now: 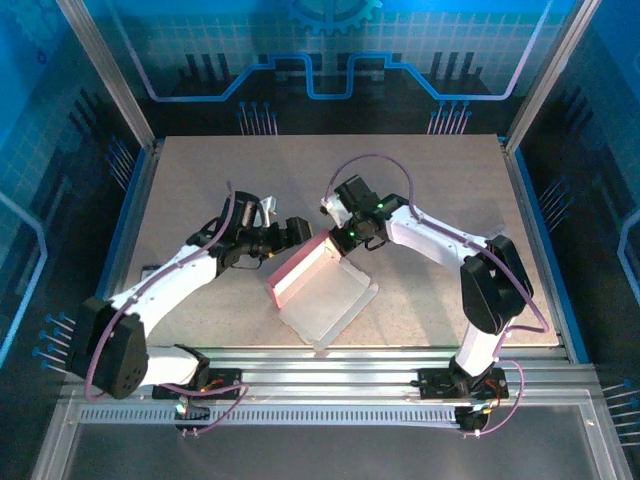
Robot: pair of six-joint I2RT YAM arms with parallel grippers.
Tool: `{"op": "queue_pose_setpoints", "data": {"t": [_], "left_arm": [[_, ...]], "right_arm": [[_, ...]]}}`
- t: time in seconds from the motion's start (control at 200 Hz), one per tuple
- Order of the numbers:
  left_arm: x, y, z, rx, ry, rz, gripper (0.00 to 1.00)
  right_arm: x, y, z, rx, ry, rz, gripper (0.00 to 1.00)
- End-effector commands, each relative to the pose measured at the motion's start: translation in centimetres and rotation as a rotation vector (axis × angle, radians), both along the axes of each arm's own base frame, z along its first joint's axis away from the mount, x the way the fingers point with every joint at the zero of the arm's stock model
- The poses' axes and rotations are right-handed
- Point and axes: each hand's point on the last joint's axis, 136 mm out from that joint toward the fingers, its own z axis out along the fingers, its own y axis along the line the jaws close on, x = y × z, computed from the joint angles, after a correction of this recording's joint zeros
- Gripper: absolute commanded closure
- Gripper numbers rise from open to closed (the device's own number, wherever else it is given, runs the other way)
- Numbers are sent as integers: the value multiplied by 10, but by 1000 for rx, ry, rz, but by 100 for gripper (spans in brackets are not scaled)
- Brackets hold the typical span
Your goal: Fold the paper box
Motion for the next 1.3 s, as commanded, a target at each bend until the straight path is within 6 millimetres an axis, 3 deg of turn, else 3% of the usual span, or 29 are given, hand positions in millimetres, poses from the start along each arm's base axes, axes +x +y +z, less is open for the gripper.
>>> {"op": "queue_pose_setpoints", "data": {"t": [0.0, 0.545, 0.916, 1.296], "left_arm": [[13, -14, 7, -50, -55, -69, 4], [54, -41, -21, -94, -35, -119, 1], [60, -45, -44, -81, 7, -124, 1], [59, -43, -65, -73, 38, -110, 1]], "right_arm": [[-2, 4, -2, -21, 0, 22, 97], [-2, 8, -5, -3, 5, 17, 96], [-3, 10, -5, 3, 6, 16, 96], [-6, 10, -8, -1, 11, 8, 89]]}}
